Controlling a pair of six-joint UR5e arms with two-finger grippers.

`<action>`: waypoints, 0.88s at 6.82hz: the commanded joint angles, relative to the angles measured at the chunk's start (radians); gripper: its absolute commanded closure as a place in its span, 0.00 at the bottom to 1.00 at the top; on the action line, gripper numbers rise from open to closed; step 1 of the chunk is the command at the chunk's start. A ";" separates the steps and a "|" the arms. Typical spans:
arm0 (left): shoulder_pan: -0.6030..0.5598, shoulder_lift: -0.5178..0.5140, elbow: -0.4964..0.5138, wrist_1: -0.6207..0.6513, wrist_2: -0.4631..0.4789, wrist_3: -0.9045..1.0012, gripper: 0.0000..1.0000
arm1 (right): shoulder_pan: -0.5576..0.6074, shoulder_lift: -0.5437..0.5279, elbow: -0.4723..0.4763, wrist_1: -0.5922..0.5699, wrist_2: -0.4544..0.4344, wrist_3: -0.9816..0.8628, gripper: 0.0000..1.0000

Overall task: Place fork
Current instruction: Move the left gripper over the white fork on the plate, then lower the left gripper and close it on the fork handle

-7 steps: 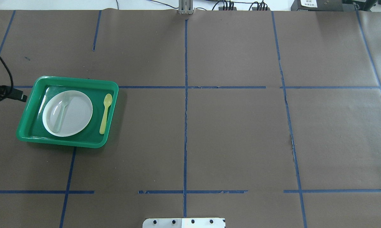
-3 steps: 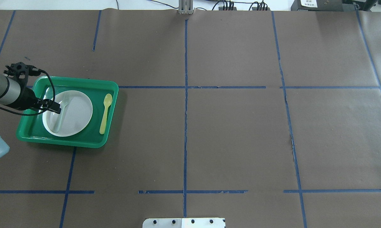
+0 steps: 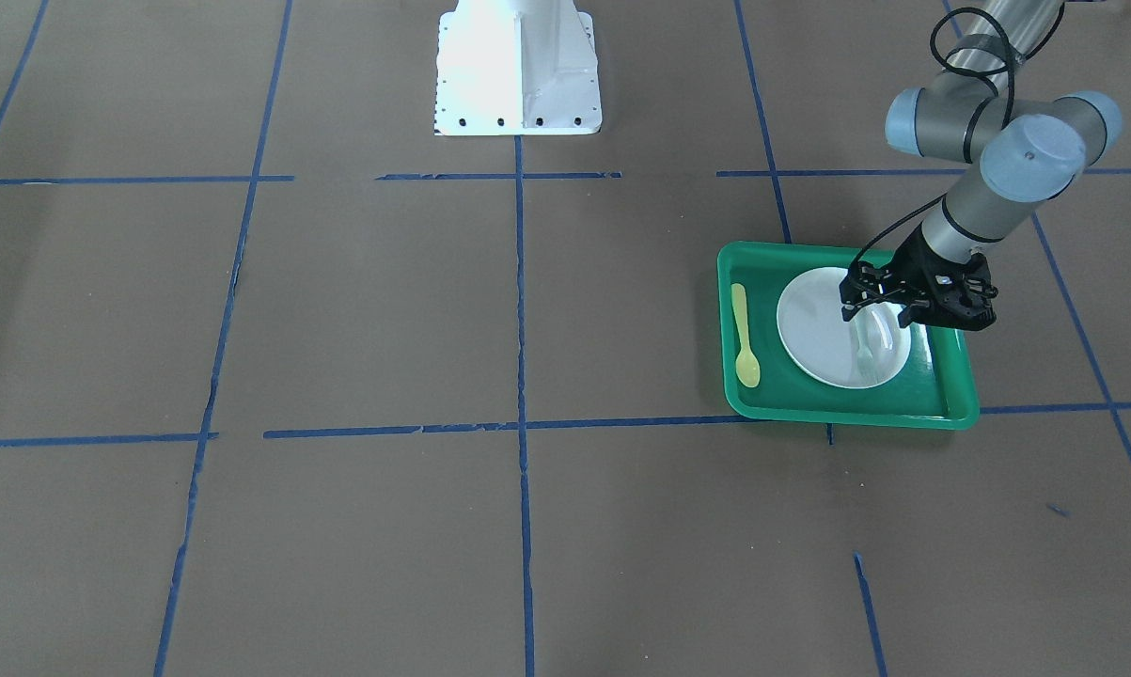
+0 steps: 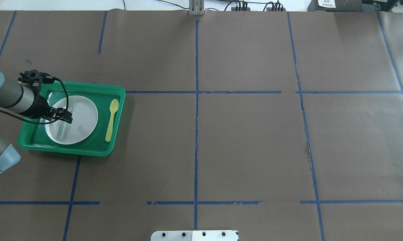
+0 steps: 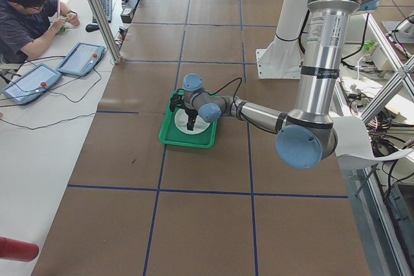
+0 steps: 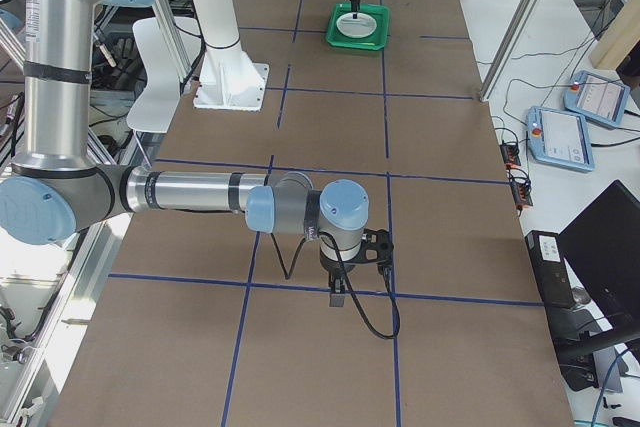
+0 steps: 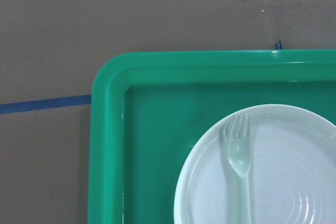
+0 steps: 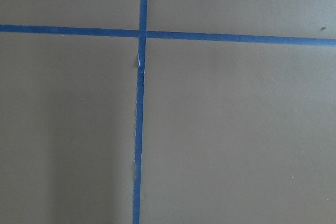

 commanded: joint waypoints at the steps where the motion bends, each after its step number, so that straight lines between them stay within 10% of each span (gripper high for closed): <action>1: 0.004 -0.003 0.006 0.008 -0.006 0.000 0.36 | 0.000 0.000 0.000 0.000 0.000 0.002 0.00; 6: 0.013 -0.003 0.023 0.011 -0.006 -0.003 0.45 | 0.000 0.000 0.000 0.000 0.000 0.000 0.00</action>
